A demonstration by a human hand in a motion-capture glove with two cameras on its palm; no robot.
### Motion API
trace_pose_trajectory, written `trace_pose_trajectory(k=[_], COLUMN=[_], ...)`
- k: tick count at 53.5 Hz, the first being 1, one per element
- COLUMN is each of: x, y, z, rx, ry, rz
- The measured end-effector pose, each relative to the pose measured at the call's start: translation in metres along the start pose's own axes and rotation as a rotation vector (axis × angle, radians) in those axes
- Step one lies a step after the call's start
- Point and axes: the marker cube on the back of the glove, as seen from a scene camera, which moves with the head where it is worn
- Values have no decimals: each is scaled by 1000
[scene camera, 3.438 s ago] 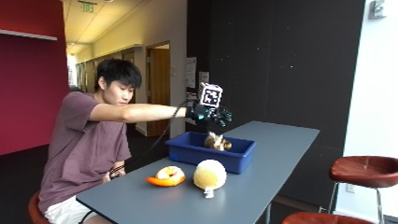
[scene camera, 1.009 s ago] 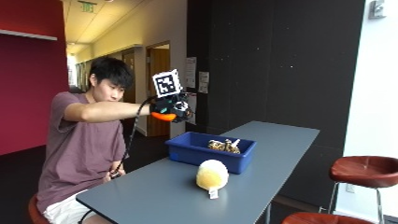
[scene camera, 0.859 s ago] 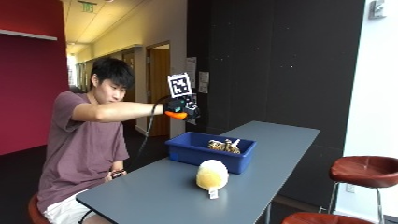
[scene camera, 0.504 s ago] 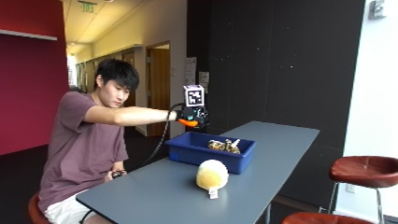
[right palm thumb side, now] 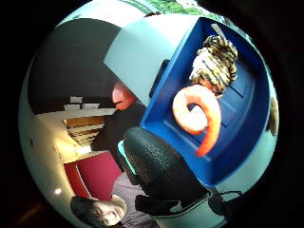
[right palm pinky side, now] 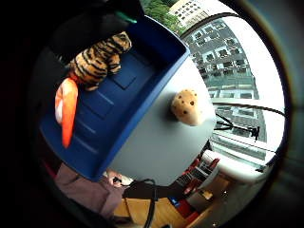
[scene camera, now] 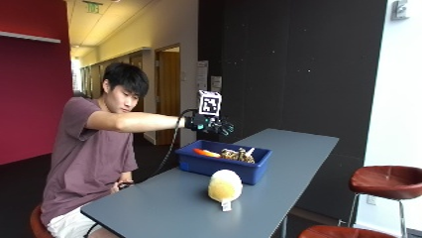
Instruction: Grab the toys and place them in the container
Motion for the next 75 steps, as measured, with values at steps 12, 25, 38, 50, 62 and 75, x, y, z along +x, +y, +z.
trace_pose_trajectory(k=[12, 25, 38, 50, 62, 75], x=[70, 153, 203, 232, 249, 261], y=[22, 34, 22, -22, -48, -58], z=[-20, -12, 28, 90, 149, 143], rx=[22, 28, -23, -133, -22, 174], ry=[-2, -28, -97, -115, -107, -142], rz=[-22, 130, 155, 332, 307, 362])
